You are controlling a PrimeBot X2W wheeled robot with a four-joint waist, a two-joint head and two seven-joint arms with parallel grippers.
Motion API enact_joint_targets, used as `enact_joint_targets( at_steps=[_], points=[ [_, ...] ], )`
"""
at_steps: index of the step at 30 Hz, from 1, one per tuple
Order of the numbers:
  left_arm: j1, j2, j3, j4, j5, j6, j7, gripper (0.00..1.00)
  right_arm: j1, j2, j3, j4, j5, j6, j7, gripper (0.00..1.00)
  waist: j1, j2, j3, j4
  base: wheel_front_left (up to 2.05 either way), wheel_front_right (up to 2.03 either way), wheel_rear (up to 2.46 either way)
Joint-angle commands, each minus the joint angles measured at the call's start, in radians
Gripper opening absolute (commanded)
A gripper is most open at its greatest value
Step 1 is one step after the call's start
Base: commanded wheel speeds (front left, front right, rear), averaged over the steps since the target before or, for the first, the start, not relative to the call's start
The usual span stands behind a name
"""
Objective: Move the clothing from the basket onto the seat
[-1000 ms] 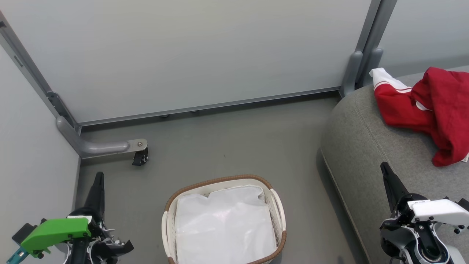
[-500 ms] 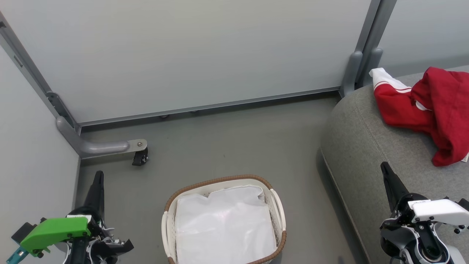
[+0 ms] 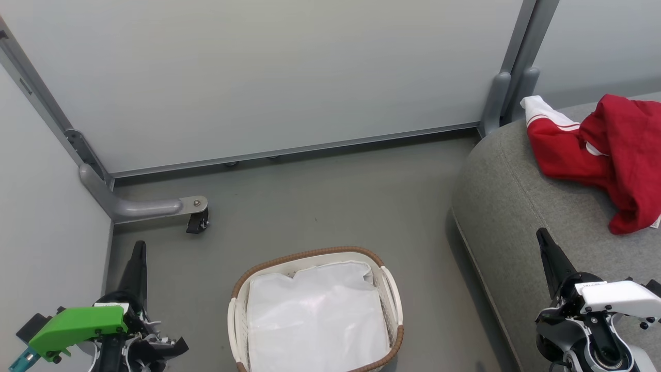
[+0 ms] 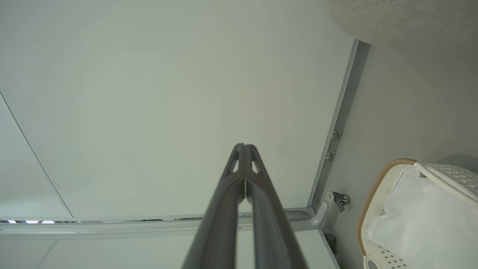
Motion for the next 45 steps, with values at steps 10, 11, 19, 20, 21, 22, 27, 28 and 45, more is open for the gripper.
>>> enact_joint_targets(
  at_steps=[10,11,19,20,21,22,27,28,45],
  points=[
    [-0.01,0.007,0.002,-0.002,-0.003,-0.006,0.005,0.0,0.011,-0.006,-0.002,-0.003,0.003,0.0,0.001,0.0,0.0,0.0,0.0,0.0,0.0,0.0,0.0],
    [-0.01,0.007,0.002,-0.002,-0.003,-0.006,0.005,0.0,0.011,-0.006,-0.002,-0.003,0.003,0.0,0.001,0.0,0.0,0.0,0.0,0.0,0.0,0.0,0.0],
    [-0.01,0.007,0.002,-0.002,-0.003,-0.006,0.005,0.0,0.011,-0.006,-0.002,-0.003,0.003,0.0,0.001,0.0,0.0,0.0,0.0,0.0,0.0,0.0,0.0],
    [-0.01,0.007,0.002,-0.002,-0.003,-0.006,0.005,0.0,0.011,-0.006,-0.002,-0.003,0.003,0.0,0.001,0.0,0.0,0.0,0.0,0.0,0.0,0.0,0.0],
    [-0.01,0.007,0.002,-0.002,-0.003,-0.006,0.005,0.0,0.011,-0.006,-0.002,-0.003,0.003,0.0,0.001,0.0,0.0,0.0,0.0,0.0,0.0,0.0,0.0],
    [-0.01,0.007,0.002,-0.002,-0.003,-0.006,0.005,0.0,0.011,-0.006,-0.002,-0.003,0.003,0.0,0.001,0.0,0.0,0.0,0.0,0.0,0.0,0.0,0.0],
    [-0.01,0.007,0.002,-0.002,-0.003,-0.006,0.005,0.0,0.011,-0.006,-0.002,-0.003,0.003,0.0,0.001,0.0,0.0,0.0,0.0,0.0,0.0,0.0,0.0],
    [-0.01,0.007,0.002,-0.002,-0.003,-0.006,0.005,0.0,0.011,-0.006,-0.002,-0.003,0.003,0.0,0.001,0.0,0.0,0.0,0.0,0.0,0.0,0.0,0.0],
    [-0.01,0.007,0.002,-0.002,-0.004,-0.006,0.005,0.0,0.011,-0.006,-0.002,-0.003,0.004,0.0,0.001,0.0,0.0,0.0,0.0,0.0,0.0,0.0,0.0]
  ],
)
